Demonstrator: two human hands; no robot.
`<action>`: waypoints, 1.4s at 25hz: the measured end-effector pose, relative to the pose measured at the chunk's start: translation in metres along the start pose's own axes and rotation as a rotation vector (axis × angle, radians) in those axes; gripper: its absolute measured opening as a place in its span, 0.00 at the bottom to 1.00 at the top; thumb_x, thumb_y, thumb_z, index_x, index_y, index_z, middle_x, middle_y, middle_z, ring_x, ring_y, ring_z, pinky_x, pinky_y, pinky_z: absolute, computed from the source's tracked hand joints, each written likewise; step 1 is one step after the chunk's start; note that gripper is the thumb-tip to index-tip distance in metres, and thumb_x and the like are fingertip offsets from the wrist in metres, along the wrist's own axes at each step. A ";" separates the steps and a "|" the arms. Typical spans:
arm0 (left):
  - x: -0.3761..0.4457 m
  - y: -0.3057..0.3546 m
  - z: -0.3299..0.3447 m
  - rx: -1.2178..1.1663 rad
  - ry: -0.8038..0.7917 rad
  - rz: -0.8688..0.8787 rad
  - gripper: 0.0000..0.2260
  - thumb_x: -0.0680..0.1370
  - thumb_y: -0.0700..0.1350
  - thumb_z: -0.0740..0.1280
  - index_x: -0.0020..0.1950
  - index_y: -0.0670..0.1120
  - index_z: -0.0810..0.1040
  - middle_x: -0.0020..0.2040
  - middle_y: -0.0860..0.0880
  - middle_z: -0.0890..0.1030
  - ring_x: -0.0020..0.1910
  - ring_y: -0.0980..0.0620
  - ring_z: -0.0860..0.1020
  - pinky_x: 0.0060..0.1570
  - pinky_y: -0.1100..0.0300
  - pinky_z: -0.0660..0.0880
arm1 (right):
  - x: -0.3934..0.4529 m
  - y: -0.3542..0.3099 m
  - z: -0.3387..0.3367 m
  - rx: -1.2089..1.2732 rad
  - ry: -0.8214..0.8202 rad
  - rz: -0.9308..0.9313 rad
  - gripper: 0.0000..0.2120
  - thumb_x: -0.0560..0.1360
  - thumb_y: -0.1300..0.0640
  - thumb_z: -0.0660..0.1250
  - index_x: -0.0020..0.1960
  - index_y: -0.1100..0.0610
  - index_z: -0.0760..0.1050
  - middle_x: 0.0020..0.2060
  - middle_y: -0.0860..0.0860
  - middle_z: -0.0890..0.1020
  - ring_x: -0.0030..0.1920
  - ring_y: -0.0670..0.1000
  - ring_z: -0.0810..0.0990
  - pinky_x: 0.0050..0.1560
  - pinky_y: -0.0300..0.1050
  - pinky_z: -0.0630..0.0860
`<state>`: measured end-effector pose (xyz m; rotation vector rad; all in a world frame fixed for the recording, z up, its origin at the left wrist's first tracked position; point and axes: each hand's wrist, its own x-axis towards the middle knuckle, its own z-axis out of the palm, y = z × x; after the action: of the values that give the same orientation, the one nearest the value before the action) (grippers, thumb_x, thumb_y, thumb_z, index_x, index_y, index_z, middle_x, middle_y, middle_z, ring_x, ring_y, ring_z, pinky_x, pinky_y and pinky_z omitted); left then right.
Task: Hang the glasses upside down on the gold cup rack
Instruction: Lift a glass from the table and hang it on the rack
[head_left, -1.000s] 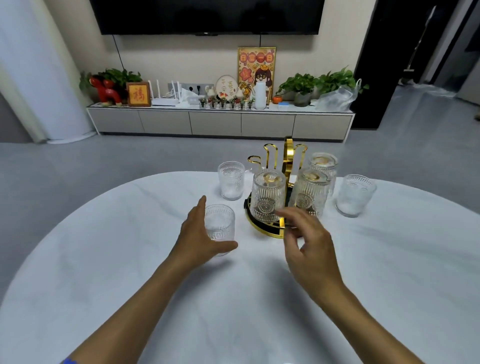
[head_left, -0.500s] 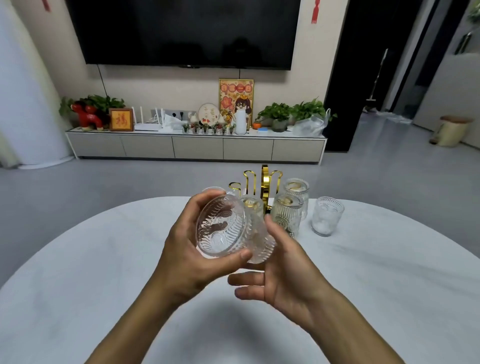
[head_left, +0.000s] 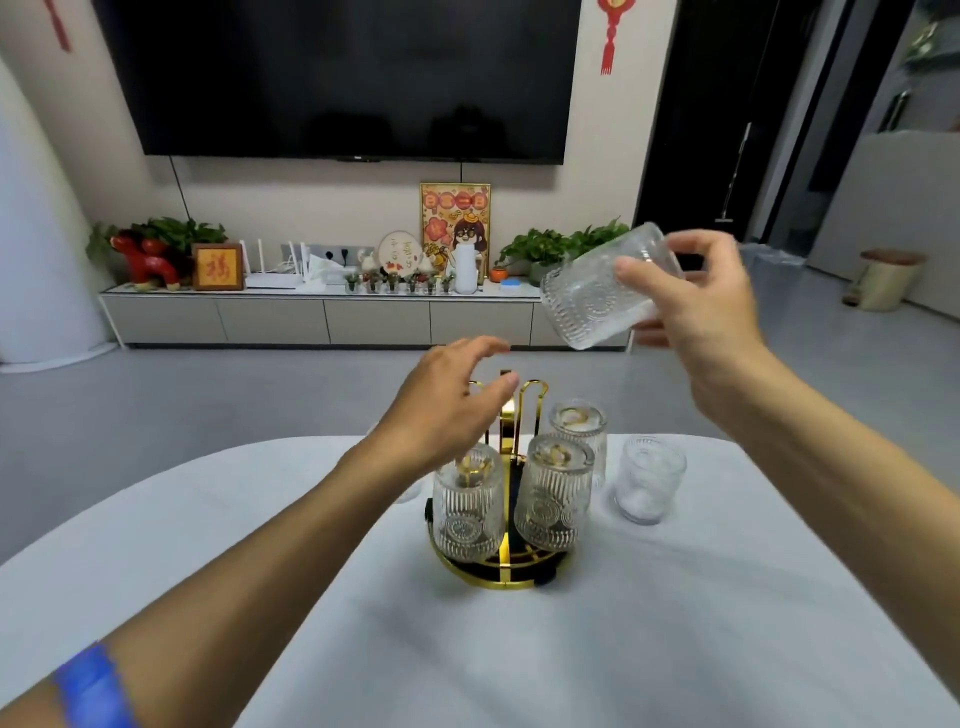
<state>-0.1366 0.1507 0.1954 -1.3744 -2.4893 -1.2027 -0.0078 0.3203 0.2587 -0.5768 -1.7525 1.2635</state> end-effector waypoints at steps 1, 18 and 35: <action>0.015 -0.008 0.008 0.092 -0.045 0.000 0.21 0.78 0.56 0.64 0.70 0.52 0.71 0.69 0.49 0.74 0.66 0.50 0.70 0.57 0.57 0.67 | 0.017 0.007 0.008 -0.120 -0.024 -0.070 0.27 0.64 0.44 0.76 0.59 0.50 0.71 0.56 0.54 0.79 0.49 0.56 0.81 0.43 0.53 0.81; 0.053 -0.063 0.034 -0.146 -0.085 0.029 0.28 0.65 0.68 0.70 0.59 0.55 0.82 0.61 0.55 0.81 0.50 0.63 0.76 0.42 0.72 0.64 | 0.070 0.123 0.088 -0.707 -0.408 -0.057 0.21 0.63 0.53 0.78 0.50 0.52 0.71 0.49 0.52 0.76 0.46 0.54 0.75 0.39 0.47 0.70; 0.041 -0.039 0.030 0.243 -0.170 0.044 0.26 0.78 0.60 0.62 0.73 0.51 0.69 0.73 0.48 0.71 0.69 0.49 0.69 0.64 0.52 0.68 | 0.052 0.125 0.059 -0.558 -0.372 0.016 0.23 0.70 0.43 0.71 0.60 0.53 0.74 0.54 0.48 0.75 0.51 0.50 0.75 0.44 0.46 0.71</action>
<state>-0.1811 0.1869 0.1666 -1.5108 -2.5942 -0.7727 -0.0988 0.3774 0.1572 -0.6969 -2.4448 0.9212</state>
